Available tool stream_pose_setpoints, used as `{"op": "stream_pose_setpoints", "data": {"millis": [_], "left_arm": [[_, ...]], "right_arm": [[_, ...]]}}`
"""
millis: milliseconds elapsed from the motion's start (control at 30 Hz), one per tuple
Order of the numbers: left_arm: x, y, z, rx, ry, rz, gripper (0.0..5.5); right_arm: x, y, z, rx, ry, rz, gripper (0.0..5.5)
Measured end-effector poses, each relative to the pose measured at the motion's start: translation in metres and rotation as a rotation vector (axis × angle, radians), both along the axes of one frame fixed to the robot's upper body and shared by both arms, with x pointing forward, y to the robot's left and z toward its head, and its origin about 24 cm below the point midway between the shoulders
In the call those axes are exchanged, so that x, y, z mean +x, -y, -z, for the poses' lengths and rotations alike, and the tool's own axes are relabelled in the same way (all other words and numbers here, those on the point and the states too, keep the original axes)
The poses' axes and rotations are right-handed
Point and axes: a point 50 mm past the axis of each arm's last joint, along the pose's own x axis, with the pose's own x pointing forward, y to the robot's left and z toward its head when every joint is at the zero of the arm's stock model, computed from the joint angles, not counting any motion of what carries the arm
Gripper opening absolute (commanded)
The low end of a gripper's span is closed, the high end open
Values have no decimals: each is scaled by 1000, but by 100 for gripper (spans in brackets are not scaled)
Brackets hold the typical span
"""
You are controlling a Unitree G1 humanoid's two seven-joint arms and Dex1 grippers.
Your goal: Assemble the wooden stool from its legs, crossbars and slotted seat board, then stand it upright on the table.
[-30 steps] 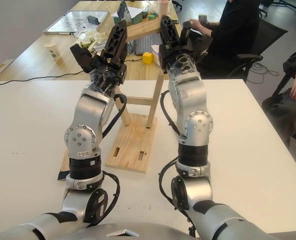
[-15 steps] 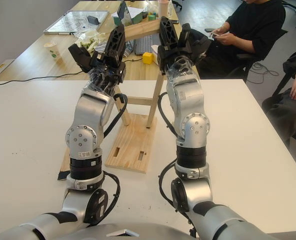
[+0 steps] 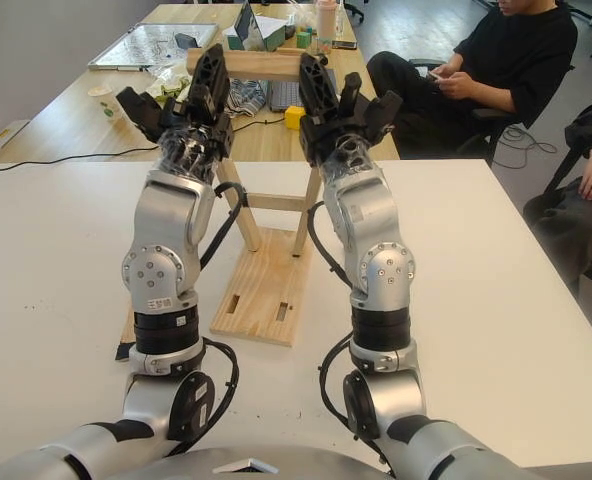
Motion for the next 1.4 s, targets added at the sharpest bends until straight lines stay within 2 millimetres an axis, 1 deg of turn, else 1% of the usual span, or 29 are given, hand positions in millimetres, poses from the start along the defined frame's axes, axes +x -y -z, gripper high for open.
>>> {"op": "stream_pose_setpoints", "data": {"millis": [133,167,200,233,267,333,367,467,500,533,633,667,700,733,767,800,833,867,900,933,1000,1067,1100,1200,1267,1333,1400], "left_arm": [[0,-3,-2,-17,6,4,41],[0,-3,-2,-18,5,4,41],[0,-3,-2,-17,5,4,41],[1,-4,-5,-13,13,-3,38],[1,-4,-11,22,33,-20,38],[1,-4,-14,43,44,-27,38],[2,-6,-14,46,46,-32,38],[4,-20,-20,61,62,-96,37],[4,-26,-28,50,101,-114,37],[3,-32,-37,57,140,-135,37],[5,-47,-38,104,151,-198,37],[4,-60,-40,142,162,-242,37],[-1,-78,-41,217,185,-310,37],[-8,-103,-39,294,188,-401,37],[-15,-124,-34,396,169,-485,37],[-22,-147,-24,512,117,-562,37],[-32,-175,-7,650,14,-640,37],[-41,-193,10,735,-89,-679,37],[-49,-203,26,792,-169,-693,37],[-54,-204,36,843,-210,-686,37],[-60,-195,56,948,-250,-633,37],[-65,-191,79,1001,-304,-596,37],[-70,-192,96,1013,-360,-590,37],[-75,-195,116,1020,-419,-582,37],[-77,-195,126,1012,-452,-576,37],[-78,-192,134,1007,-474,-567,37],[-81,-190,141,991,-493,-559,37]], "right_arm": [[-4,-1,3,-15,19,-21,38],[-4,-1,3,-18,19,-24,76],[-4,-1,3,-22,19,-27,84],[-5,-2,6,-35,13,-34,114],[-5,-2,8,-46,8,-43,130],[-5,-1,8,-51,9,-43,173],[-5,-2,9,-61,9,-50,181],[-10,-7,13,-111,12,-121,181],[-10,-7,24,-147,-26,-142,181],[-11,-2,36,-191,-64,-146,181],[-10,7,40,-229,-62,-142,181],[-10,11,41,-244,-48,-142,181],[-9,19,40,-262,-30,-126,181],[-7,32,38,-269,-16,-88,181],[-6,41,35,-275,-4,-57,181],[-3,54,32,-297,13,-12,181],[1,75,25,-340,40,72,181],[5,99,19,-385,64,168,181],[9,121,12,-416,81,259,181],[13,138,6,-448,99,323,181],[20,164,-7,-502,131,427,181],[22,186,-13,-549,144,501,181],[24,191,-10,-560,140,527,181],[28,188,-3,-590,131,517,181],[29,185,-3,-602,145,508,181],[31,177,2,-592,140,480,181],[31,176,2,-602,144,472,181]]}}
